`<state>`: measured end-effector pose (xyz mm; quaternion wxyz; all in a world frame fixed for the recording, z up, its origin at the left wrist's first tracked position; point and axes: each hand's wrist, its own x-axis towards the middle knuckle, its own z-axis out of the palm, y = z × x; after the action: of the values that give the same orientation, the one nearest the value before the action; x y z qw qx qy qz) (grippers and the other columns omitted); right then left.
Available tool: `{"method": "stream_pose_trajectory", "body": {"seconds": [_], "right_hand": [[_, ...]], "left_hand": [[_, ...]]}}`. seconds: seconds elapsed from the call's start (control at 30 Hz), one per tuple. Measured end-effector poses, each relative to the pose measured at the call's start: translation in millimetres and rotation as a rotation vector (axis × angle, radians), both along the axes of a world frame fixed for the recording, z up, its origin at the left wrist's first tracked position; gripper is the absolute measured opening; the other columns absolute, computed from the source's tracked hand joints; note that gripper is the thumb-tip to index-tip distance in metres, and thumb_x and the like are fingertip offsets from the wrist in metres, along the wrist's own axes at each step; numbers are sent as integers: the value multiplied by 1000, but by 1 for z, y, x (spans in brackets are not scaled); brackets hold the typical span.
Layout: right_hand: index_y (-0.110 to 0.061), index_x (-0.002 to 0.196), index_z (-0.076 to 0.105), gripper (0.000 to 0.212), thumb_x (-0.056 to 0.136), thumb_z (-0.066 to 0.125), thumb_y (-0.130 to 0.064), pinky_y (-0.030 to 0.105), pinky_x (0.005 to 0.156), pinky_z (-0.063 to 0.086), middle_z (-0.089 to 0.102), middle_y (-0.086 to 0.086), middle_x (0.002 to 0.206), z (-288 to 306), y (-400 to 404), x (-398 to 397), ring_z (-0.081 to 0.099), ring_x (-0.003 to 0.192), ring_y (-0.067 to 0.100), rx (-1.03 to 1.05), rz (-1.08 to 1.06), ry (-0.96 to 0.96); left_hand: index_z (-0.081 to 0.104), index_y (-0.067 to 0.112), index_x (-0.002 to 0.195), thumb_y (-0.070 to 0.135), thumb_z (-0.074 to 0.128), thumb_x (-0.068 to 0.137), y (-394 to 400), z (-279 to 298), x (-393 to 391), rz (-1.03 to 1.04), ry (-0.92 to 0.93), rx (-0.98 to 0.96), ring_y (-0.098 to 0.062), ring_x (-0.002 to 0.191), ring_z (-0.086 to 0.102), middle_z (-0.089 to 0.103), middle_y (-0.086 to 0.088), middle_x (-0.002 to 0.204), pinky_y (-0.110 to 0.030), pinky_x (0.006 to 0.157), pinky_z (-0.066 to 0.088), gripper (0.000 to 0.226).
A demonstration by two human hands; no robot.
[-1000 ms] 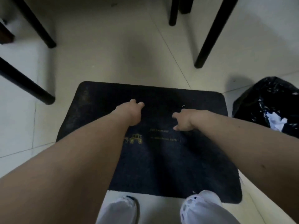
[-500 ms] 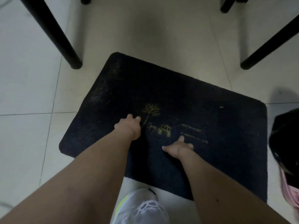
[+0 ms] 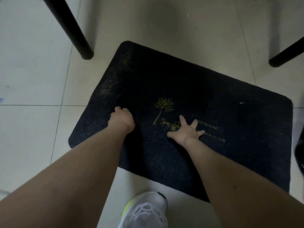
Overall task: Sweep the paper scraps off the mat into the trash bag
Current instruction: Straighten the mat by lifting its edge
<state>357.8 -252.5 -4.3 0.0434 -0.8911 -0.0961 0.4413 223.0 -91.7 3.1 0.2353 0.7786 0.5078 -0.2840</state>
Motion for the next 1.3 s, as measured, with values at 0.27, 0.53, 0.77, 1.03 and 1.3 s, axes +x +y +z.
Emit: {"method": "stream_pose_trajectory", "body": {"seconds": [0.27,0.53,0.77,1.03,1.3], "right_hand": [[-53,144,13,85,82,69,-40,65,108,25,-21,-3,158,-8,11,8,-19,140,49,55,4,-33],[-49,146,19,79,83,66,-38,51,114,18,-16,-1,159,-7,11,13,-20,140,47,116,26,-64],[-48,145,21,77,84,66,-37,52,115,16,-14,-2,160,-10,14,17,-21,141,45,149,27,-79],[-52,142,24,76,81,67,-37,68,108,22,-14,-6,159,-16,20,18,-21,142,41,175,54,-84],[-50,142,27,75,80,67,-37,68,109,20,-13,-7,159,-20,31,29,-20,143,38,219,108,-83]], "left_hand": [[28,3,141,28,63,87,44,-18,-42,358,37,195,-41,133,31,23,-23,147,-52,106,34,69],[33,-1,139,57,78,64,65,-25,-63,463,90,189,-36,129,38,43,-19,137,-44,105,36,105],[50,6,118,26,62,87,39,1,-45,365,-110,494,-37,114,49,53,-18,120,-44,87,45,39],[57,5,102,3,51,87,15,3,-45,-284,-157,568,-38,85,58,52,-20,102,-35,50,34,15],[55,3,110,2,45,91,6,6,-44,-238,-96,497,-38,94,53,46,-21,110,-37,54,36,21]]}}
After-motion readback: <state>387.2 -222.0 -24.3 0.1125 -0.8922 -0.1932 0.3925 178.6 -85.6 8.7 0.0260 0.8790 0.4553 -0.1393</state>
